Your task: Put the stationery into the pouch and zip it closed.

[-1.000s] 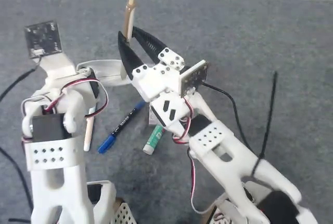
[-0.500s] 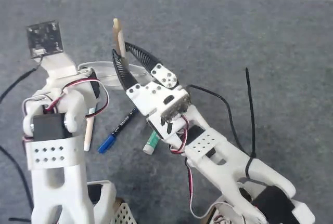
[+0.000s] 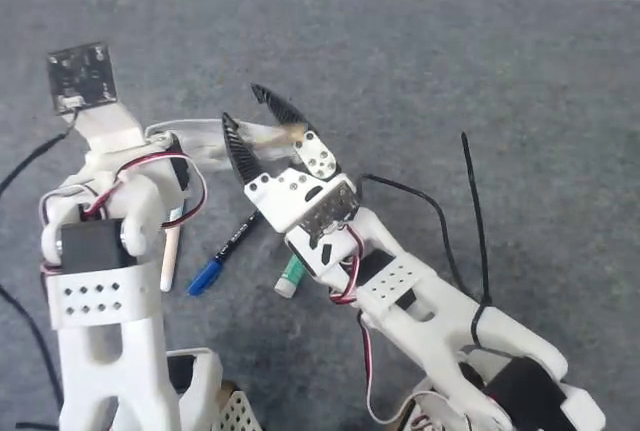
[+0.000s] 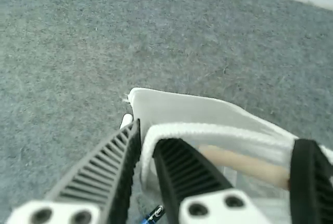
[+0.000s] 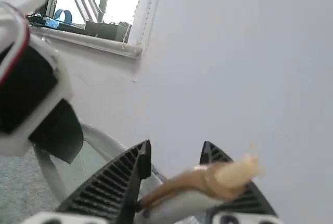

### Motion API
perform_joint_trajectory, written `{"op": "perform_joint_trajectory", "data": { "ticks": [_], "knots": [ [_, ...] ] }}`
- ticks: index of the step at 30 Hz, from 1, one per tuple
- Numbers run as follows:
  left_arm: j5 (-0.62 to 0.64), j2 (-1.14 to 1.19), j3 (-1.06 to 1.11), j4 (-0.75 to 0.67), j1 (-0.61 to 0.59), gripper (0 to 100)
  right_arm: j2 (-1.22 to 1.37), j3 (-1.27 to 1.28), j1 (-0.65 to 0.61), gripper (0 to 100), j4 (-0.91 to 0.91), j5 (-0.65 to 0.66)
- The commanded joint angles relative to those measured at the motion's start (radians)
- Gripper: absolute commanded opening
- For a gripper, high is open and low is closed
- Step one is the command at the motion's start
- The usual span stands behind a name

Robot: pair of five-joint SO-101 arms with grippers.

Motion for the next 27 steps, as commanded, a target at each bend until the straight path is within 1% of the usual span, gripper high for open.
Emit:
{"op": "perform_joint_trajectory", "data": {
  "ticks": [1,7,10,13,17,20,27],
  "knots": [
    [0.015,0.025,-0.001,-0.003,-0.003,1,-0.004,-0.003,-0.002,12.5,0.01,0.011],
    [0.015,0.026,0.001,-0.003,-0.003,1,-0.025,0.0,-0.004,12.4,0.01,0.009],
    [0.015,0.026,0.001,-0.003,-0.003,1,-0.101,0.021,-0.042,12.7,0.033,0.009],
    [0.015,0.026,0.001,-0.003,-0.003,1,-0.196,-0.005,-0.096,12.8,0.226,0.002],
    [0.015,0.026,0.001,-0.003,-0.003,1,-0.26,-0.071,-0.093,12.8,0.424,-0.152],
    [0.015,0.025,0.013,-0.006,-0.003,1,-0.288,-0.106,-0.065,12.8,0.51,-0.204],
    [0.015,0.023,0.027,-0.029,-0.005,1,-0.417,-0.123,-0.058,12.8,0.656,-0.216]
  ]
}}
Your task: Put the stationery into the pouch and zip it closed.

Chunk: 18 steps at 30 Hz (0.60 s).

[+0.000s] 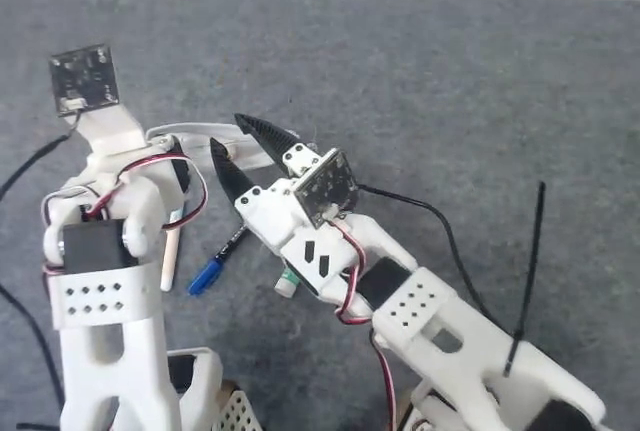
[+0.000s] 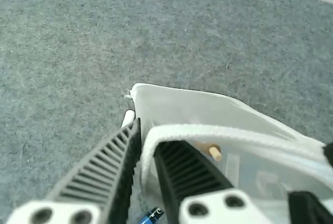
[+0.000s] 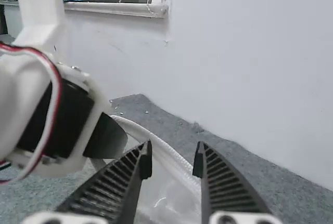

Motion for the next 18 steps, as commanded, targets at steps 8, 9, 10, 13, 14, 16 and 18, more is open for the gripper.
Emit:
{"op": "perform_joint_trajectory", "data": {
  "ticks": [8,9,10,13,14,16,18],
  "knots": [
    [0.015,0.021,0.004,-0.029,-0.026,1,-0.328,-0.071,0.016,12.8,0.309,-0.038],
    [0.015,0.02,0.001,-0.031,-0.043,1,-0.349,-0.071,0.016,12.8,0.338,-0.057],
    [0.017,0.02,-0.001,-0.034,-0.06,1,-0.369,-0.071,0.016,12.8,0.367,-0.071],
    [0.037,0.02,-0.001,-0.051,-0.098,1,-0.42,-0.072,0.018,12.8,0.463,-0.075],
    [0.037,0.02,-0.001,-0.055,-0.107,1,-0.433,-0.072,0.028,12.8,0.489,-0.075],
    [0.04,0.02,-0.002,-0.058,-0.129,1,-0.45,-0.072,0.056,12.8,0.533,-0.077],
    [0.063,0.02,-0.015,-0.058,-0.158,1,-0.455,-0.072,0.084,12.8,0.578,-0.08]
  ]
}}
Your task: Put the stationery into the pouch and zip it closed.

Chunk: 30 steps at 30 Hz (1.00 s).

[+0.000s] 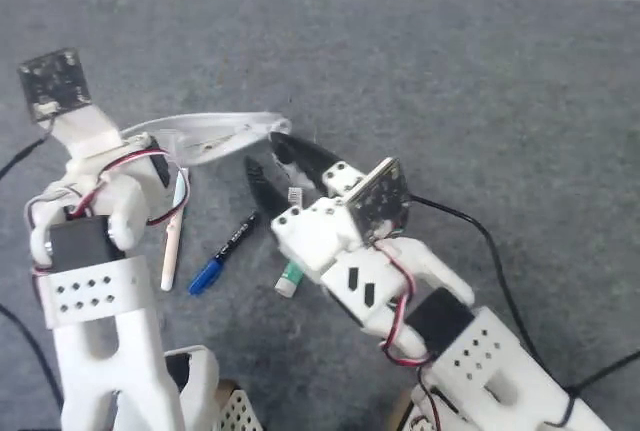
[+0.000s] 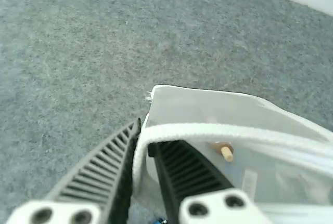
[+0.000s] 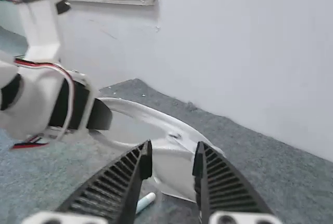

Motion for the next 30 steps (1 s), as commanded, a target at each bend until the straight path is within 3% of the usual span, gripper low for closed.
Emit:
{"op": "perform_joint_trajectory", "data": {
  "ticks": [1,15,20,26,30],
  "knots": [
    [0.044,0.009,-0.022,-0.032,-0.054,1,-0.042,-0.072,0.048,12.8,0.077,-0.034],
    [0.048,0.009,-0.007,-0.06,-0.087,1,0.005,-0.072,0.053,12.8,0.426,-0.262],
    [0.048,0.009,-0.005,-0.06,-0.087,1,0.153,-0.095,0.053,12.7,0.438,-0.331],
    [0.048,0.009,0.002,-0.063,-0.087,1,0.384,-0.275,0.053,12.8,0.61,-0.491],
    [0.048,0.009,0.013,-0.075,-0.087,1,0.522,-0.333,0.053,12.8,0.633,-0.537]
  ]
}}
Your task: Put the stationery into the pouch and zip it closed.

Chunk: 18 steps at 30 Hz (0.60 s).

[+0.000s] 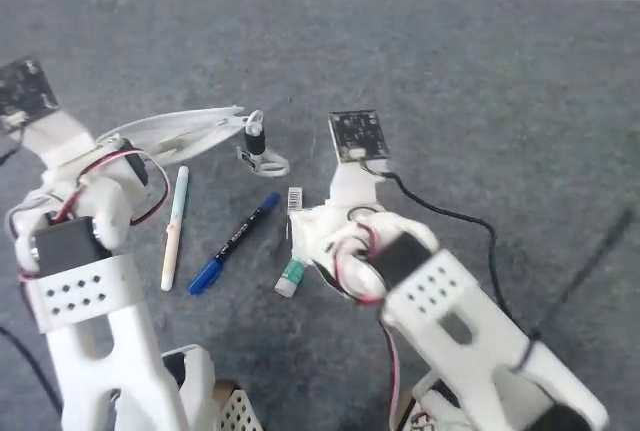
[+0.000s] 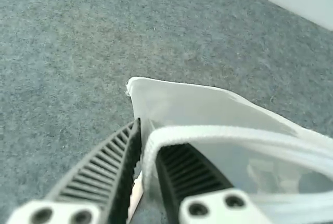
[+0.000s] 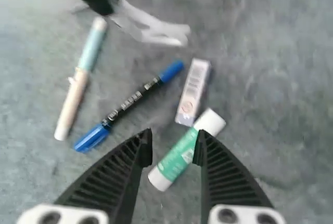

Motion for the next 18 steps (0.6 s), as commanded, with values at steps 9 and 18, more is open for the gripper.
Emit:
{"op": "perform_joint_trajectory", "data": {
  "ticks": [9,18],
  "knots": [
    [0.017,0.006,0.002,-0.049,-0.005,1,0.328,-0.175,0.012,12.8,-0.005,-0.048],
    [0.017,0.006,0.002,-0.049,-0.005,1,0.535,-0.279,0.016,12.8,-0.002,-0.086]
  ]
}}
